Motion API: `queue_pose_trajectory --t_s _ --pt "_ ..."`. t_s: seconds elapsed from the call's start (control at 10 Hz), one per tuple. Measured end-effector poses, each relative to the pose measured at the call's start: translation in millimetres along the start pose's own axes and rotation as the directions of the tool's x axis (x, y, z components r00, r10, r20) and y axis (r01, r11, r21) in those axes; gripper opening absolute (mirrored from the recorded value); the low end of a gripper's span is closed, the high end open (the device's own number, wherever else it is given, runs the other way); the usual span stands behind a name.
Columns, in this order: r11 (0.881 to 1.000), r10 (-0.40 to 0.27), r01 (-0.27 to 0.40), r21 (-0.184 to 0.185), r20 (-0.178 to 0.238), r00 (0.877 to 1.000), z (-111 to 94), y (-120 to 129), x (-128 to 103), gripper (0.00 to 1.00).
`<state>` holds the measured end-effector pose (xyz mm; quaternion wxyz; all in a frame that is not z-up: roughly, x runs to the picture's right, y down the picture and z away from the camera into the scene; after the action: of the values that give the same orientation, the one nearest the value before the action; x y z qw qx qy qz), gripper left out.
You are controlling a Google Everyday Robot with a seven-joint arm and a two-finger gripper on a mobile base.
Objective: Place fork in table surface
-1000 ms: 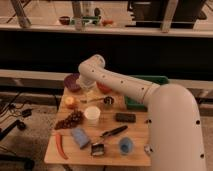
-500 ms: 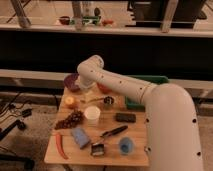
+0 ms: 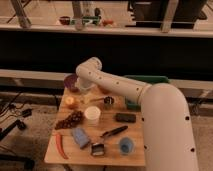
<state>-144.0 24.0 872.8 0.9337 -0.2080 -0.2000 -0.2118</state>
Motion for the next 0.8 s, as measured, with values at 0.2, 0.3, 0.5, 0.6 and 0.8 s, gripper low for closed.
queue_pose_trajectory --t_s 0.2,0.3,0.5,0.6,0.8 --pt "0.999 0.026 -0.027 -0.021 -0.019 0.999 7 3 0 0.80" --pt "0.999 0.040 -0.041 -0.034 -0.030 0.999 11 5 1 0.80" --pt "0.996 0.071 -0.074 -0.056 -0.045 0.996 20 9 5 0.80" --pt "0.991 0.105 -0.109 -0.072 -0.060 0.993 25 12 9 0.80" --pt "0.983 0.154 -0.161 -0.091 -0.081 0.985 33 15 15 0.80"
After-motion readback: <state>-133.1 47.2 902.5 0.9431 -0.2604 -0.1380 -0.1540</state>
